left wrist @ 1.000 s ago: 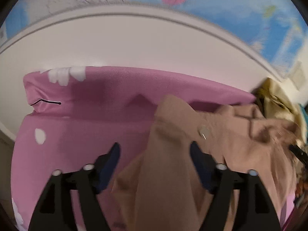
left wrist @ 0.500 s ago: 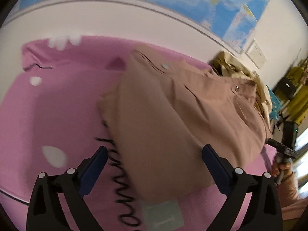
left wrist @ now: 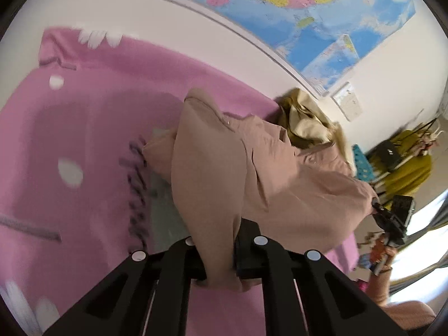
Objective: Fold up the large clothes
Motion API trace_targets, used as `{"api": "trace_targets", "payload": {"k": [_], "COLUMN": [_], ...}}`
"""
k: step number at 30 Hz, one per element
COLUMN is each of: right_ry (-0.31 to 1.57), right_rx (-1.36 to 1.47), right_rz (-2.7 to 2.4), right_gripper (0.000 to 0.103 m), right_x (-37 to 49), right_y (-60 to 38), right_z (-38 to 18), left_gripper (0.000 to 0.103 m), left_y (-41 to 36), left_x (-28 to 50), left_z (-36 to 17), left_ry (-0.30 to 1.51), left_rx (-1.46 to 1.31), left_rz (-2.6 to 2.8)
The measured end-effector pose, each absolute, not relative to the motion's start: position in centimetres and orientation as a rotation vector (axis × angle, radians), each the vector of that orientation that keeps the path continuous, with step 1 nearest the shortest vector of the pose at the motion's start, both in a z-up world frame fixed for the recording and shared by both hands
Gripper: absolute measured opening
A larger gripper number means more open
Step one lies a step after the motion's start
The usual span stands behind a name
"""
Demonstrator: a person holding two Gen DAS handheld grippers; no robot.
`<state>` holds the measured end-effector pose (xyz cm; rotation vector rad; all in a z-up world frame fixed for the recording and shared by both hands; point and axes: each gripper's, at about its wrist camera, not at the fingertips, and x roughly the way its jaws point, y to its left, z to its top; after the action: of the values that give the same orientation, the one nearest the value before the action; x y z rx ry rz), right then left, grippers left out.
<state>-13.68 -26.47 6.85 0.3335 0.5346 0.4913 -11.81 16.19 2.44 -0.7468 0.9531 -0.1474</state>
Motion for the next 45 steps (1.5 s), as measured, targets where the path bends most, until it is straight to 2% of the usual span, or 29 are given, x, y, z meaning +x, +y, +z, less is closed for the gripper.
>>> {"api": "trace_targets", "payload": {"k": [2, 4, 6, 7, 8, 9, 10, 12, 15, 19, 21, 22, 24, 25, 26, 27, 28, 29, 35, 38, 40, 41, 44, 45], "right_ry": [0.602, 0.718, 0.803, 0.802, 0.770, 0.743, 0.703, 0.619, 0.608, 0.695, 0.728, 0.738, 0.761, 0.769, 0.785, 0.786, 0.774, 0.756, 0.548, 0.617, 0.694, 0.712, 0.720, 0.716], "right_rx": [0.333, 0.318, 0.308, 0.301, 0.284, 0.265, 0.241, 0.192, 0.125, 0.004, -0.024, -0.036, -0.069, -0.094, -0.105, -0.094, -0.083, -0.070, -0.058, -0.067, -0.072, -0.074, -0.028, -0.022], "right_rz": [0.450, 0.382, 0.298, 0.267, 0.198, 0.161, 0.129, 0.155, 0.252, 0.294, 0.299, 0.298, 0.300, 0.280, 0.271, 0.274, 0.275, 0.280, 0.249, 0.226, 0.210, 0.206, 0.205, 0.203], "right_gripper": [0.004, 0.005, 0.009, 0.020, 0.037, 0.044, 0.059, 0.061, 0.072, 0.071, 0.071, 0.067, 0.052, 0.029, 0.006, 0.004, 0.003, 0.002, 0.002, 0.002, 0.003, 0.006, 0.008, 0.009], "right_x": [-13.9, -12.9, -11.9, -11.8, -11.9, -12.2, -12.5, -12.5, -11.0, -6.8, -4.8, -4.2, -3.0, -2.8, -2.3, -2.0, -1.9, -2.0, -2.2, 0.1, 1.7, 2.0, 2.1, 2.0], "right_y": [-26.9, -27.0, -27.4, -27.5, -27.8, -27.9, -27.7, -26.3, -22.8, -17.9, -16.3, -15.7, -14.7, -14.4, -14.2, -14.4, -14.6, -14.7, -14.6, -14.8, -15.2, -15.3, -16.3, -16.5], "right_z": [5.2, 2.5, 0.4, 0.2, 0.8, 1.4, 2.3, 4.4, 5.2, 3.3, 2.1, 1.7, 0.8, 0.5, 0.0, -0.1, 0.0, 0.4, 5.3, 3.8, 1.9, 1.1, 0.7, 1.0], "left_gripper": [0.010, 0.019, 0.037, 0.040, 0.048, 0.051, 0.054, 0.075, 0.078, 0.074, 0.065, 0.063, 0.044, 0.040, 0.030, 0.019, 0.014, 0.004, 0.003, 0.004, 0.008, 0.013, 0.019, 0.025], "left_y": [15.6, 14.9, 14.8, 14.8, 14.7, 14.6, 14.1, 13.3, 11.1, 8.8, 8.5, 8.3, 8.7, 9.0, 8.9, 9.3, 9.5, 9.7, 11.0, 11.3, 11.5, 11.6, 11.5, 11.5], "left_x": [-12.5, -12.9, -13.0, -12.9, -12.8, -12.8, -12.3, -11.4, -9.0, -5.1, -4.0, -3.3, -2.8, -2.6, -2.4, -2.2, -2.1, -1.9, -0.3, 1.0, 1.9, 2.0, 1.5, 1.2], "left_z": [1.1, -1.1, -1.8, -1.5, -0.7, -0.2, 1.0, 2.6, 3.9, 2.8, 1.8, 1.2, 0.1, -0.3, -0.5, -0.7, -0.6, -0.4, 2.7, 2.6, 0.7, -0.1, -0.6, -0.4], "left_ry": [0.993, 1.074, 1.063, 1.051, 1.028, 1.018, 0.997, 0.960, 0.949, 1.019, 1.052, 1.069, 1.097, 1.105, 1.104, 1.095, 1.088, 1.081, 0.975, 0.968, 1.030, 1.047, 1.031, 1.020], "left_rx": [-0.745, -0.693, -0.659, -0.635, -0.583, -0.546, -0.483, -0.406, -0.279, -0.163, -0.129, -0.116, -0.130, -0.144, -0.151, -0.158, -0.165, -0.184, -0.247, -0.248, -0.254, -0.257, -0.254, -0.259], "left_rz": [-0.148, -0.074, -0.016, 0.008, 0.053, 0.074, 0.092, 0.081, 0.042, 0.040, 0.047, 0.047, 0.045, 0.045, 0.045, 0.057, 0.069, 0.062, 0.066, 0.080, 0.095, 0.097, 0.088, 0.087]}}
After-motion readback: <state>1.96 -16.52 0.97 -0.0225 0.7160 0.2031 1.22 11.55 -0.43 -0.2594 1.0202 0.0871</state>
